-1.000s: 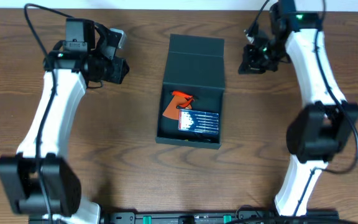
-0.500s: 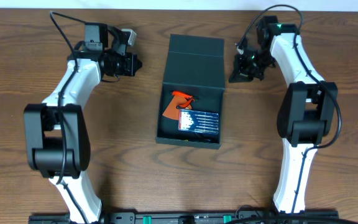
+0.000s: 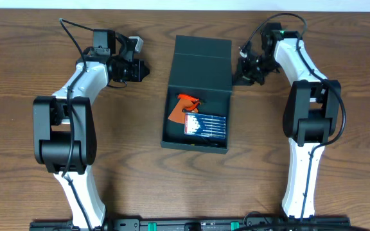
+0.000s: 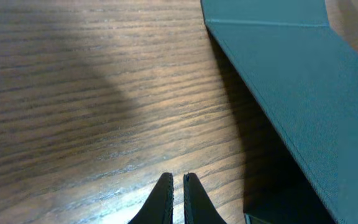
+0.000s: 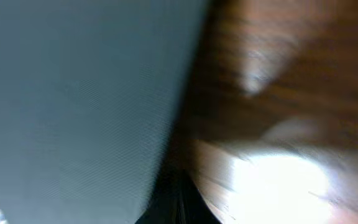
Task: Pack container
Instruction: 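Raise the left gripper out of the box and move both grippers to the lid, then push the lid's far edge with both grippers to tip it forward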
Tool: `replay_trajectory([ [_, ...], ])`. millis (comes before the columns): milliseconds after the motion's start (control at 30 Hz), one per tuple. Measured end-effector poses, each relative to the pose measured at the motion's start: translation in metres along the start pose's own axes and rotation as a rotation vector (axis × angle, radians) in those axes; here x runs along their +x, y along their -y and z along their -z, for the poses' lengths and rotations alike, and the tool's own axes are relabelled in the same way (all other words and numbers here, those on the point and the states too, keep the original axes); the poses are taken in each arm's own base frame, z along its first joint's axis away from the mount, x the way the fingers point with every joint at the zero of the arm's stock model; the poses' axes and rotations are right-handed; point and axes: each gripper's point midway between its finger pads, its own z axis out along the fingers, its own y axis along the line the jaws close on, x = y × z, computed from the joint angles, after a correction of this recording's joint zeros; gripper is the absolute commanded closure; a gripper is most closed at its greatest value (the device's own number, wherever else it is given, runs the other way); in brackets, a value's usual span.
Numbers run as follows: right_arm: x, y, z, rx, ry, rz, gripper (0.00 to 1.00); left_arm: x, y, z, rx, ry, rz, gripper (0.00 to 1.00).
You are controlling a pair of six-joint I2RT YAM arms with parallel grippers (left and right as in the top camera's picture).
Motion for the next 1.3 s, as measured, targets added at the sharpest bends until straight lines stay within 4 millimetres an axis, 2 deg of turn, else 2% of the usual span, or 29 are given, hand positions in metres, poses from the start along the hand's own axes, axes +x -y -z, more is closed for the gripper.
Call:
replay_trajectory([
  [233, -0.014, -0.024, 0.002, -0.138, 0.051, 0.051, 0.99, -0.001, 0.001, 0.0, 0.004, 0.004, 0.004, 0.94],
  [500, -0.019, -0.042, 0.006, -0.24, 0.066, 0.082, 0.98, -0.001, 0.001, 0.0, 0.008, 0.004, 0.004, 0.94],
  [667, -0.019, -0.043, 0.006, -0.25, 0.065, 0.082, 0.94, -0.001, 0.002, 0.0, 0.011, 0.004, 0.01, 0.94],
  [967, -0.019, -0.042, 0.006, -0.24, 0.066, 0.078, 0.93, -0.001, 0.001, -0.001, 0.011, 0.003, 0.013, 0.94],
  [1200, -0.019, -0.041, 0.006, -0.239, 0.067, 0.079, 0.94, 0.021, -0.01, -0.025, 0.033, -0.054, 0.055, 0.94],
  [1300, -0.019, -0.042, 0.006, -0.24, 0.068, 0.079, 0.95, 0.026, -0.007, -0.036, 0.094, -0.058, 0.079, 0.94],
])
